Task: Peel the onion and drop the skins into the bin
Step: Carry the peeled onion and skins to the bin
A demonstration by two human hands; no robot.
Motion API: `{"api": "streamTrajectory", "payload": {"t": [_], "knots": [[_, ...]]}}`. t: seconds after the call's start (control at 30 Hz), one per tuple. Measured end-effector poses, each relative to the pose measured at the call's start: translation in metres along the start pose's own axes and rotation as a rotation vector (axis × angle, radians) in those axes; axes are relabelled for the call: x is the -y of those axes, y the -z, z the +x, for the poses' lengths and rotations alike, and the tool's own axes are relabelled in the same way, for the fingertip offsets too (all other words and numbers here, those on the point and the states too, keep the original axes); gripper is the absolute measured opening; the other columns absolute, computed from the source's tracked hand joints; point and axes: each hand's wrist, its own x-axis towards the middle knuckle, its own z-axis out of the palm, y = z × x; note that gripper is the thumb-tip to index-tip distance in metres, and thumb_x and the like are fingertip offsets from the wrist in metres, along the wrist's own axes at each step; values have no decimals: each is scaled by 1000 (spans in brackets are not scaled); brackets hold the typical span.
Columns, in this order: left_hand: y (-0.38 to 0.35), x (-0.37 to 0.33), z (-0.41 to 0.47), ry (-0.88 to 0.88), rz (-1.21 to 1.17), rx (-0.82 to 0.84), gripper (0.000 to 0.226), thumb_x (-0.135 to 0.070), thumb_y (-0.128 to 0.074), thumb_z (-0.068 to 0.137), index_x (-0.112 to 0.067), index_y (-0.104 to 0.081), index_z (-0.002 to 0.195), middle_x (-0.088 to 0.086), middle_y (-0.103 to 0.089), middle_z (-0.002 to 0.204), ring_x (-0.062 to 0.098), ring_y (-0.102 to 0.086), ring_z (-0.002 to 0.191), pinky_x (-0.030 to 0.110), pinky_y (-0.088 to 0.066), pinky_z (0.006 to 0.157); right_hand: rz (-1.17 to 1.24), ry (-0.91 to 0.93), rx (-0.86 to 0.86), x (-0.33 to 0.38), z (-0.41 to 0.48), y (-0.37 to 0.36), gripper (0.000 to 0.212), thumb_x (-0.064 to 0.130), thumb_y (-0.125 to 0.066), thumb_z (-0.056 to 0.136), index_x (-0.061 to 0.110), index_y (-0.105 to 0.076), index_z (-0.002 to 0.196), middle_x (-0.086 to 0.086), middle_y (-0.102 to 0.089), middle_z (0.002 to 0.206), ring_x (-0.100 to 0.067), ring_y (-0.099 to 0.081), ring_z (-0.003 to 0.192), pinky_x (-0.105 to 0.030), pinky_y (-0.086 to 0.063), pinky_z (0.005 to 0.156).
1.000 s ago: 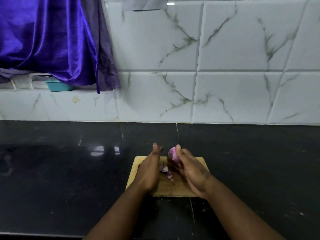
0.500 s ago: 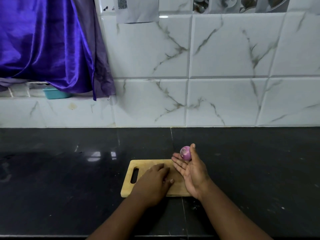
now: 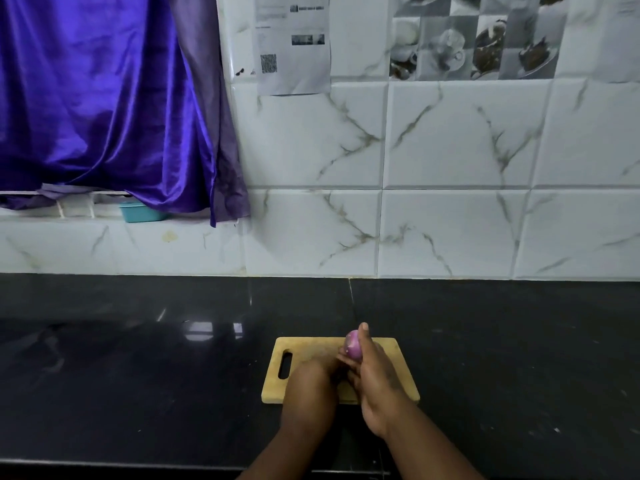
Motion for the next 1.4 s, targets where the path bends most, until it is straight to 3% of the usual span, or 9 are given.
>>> {"api": "streamTrajectory", "payload": {"t": [0.13, 0.37, 0.43, 0.5, 0.57, 0.67, 0.83, 1.13, 1.4], "knots": [[8, -14, -17, 414, -523, -221, 33, 1, -65, 99, -28, -83, 97, -15, -79, 87, 0, -75, 86, 15, -59, 74, 277, -120, -17, -8, -30, -21, 63, 60, -49, 99, 7, -62, 129, -20, -73, 118, -30, -71, 108, -34, -57, 80], [49, -12, -65, 801, -1404, -497, 22, 9, -60, 102, 1, -76, 115, 25, -79, 111, 34, -78, 102, 44, -62, 94, 691, -155, 40, -31, -91, -73, 85, 66, -34, 99, -5, -51, 143, -23, -58, 147, -33, -50, 142, -41, -31, 124], [74, 1, -89, 833, -1489, -590, 24, 6, -55, 104, 1, -74, 118, 24, -78, 114, 30, -77, 99, 34, -63, 76, 747, -197, 104, -40, -109, -98, 84, 66, -34, 99, -4, -53, 141, -22, -61, 142, -31, -55, 135, -38, -43, 114], [101, 16, -114, 847, -1570, -719, 29, 11, -50, 103, 6, -71, 123, 26, -75, 117, 25, -77, 87, 24, -67, 62, 784, -233, 184, -53, -126, -124, 78, 61, -33, 101, -7, -57, 131, -23, -71, 120, -30, -68, 110, -30, -64, 80], [127, 37, -146, 836, -1593, -853, 30, 16, -49, 100, 9, -70, 120, 26, -75, 109, 16, -79, 64, 13, -61, 50, 832, -282, 294, -75, -145, -153, 76, 59, -34, 100, -10, -67, 108, -22, -80, 96, -28, -80, 80, -26, -65, 54], [154, 74, -200, 851, -1607, -1057, 28, 17, -49, 98, 6, -73, 109, 15, -81, 84, 9, -77, 53, 14, -58, 47, 761, -395, 398, -111, -186, -198, 83, 66, -43, 88, -8, -81, 81, -22, -78, 107, -22, -82, 74, -28, -67, 63], [170, 156, -295, 991, -1613, -1368, 32, 10, -45, 101, 2, -74, 112, 19, -79, 98, 25, -78, 82, 31, -65, 78, 563, -688, 453, -197, -236, -263, 74, 62, -49, 81, -6, -58, 108, -26, -55, 145, -32, -56, 128, -40, -33, 119], [118, 286, -410, 1332, -1748, -1525, 34, -19, -51, 107, -4, -68, 82, 17, -71, 80, 30, -68, 85, 43, -45, 121, 54, -940, 450, -330, -268, -314, 88, 64, -30, 102, -9, -38, 151, -25, -38, 162, -31, -33, 154, -38, -22, 126], [82, 331, -436, 1505, -1322, -1410, 51, -16, -39, 114, -50, -36, 151, 12, -72, 96, 31, -69, 94, 46, -59, 89, -158, -1079, 571, -387, -255, -325, 83, 62, -24, 103, -1, -34, 156, -20, -33, 166, -30, -29, 156, -38, -22, 124]]}}
